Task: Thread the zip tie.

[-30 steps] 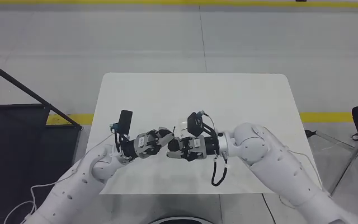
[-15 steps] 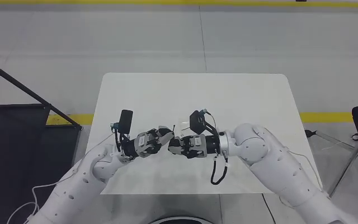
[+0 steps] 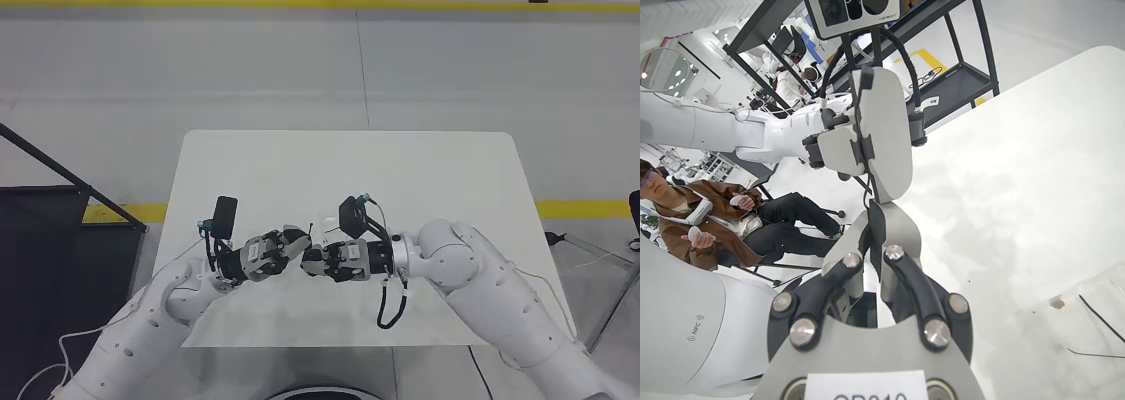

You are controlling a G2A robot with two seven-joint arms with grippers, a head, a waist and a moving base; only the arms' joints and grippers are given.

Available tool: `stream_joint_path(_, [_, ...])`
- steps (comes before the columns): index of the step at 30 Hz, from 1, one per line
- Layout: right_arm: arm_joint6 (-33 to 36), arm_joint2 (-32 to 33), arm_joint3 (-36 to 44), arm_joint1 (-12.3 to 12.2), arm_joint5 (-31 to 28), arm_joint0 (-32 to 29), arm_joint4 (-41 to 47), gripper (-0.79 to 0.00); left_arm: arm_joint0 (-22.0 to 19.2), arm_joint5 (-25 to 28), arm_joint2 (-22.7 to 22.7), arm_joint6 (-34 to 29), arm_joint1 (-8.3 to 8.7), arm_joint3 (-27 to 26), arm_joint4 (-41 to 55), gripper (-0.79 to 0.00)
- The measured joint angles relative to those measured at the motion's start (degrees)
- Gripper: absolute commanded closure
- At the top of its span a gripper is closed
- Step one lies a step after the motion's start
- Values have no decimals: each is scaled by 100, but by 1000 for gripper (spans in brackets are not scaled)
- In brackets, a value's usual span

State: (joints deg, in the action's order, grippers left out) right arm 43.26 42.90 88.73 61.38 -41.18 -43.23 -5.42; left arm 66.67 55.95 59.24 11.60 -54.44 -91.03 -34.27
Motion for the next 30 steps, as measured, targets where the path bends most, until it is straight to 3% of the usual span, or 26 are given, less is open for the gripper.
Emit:
stream_joint_path(22, [533,220,232,-48,-50,-93,-164,0,76,206,182,-419,-94,136,506,-129])
stream_joint_path(30, [697,284,318,-74,10,-135,-207,0,61,205,159,-738,-55,116,784,-268])
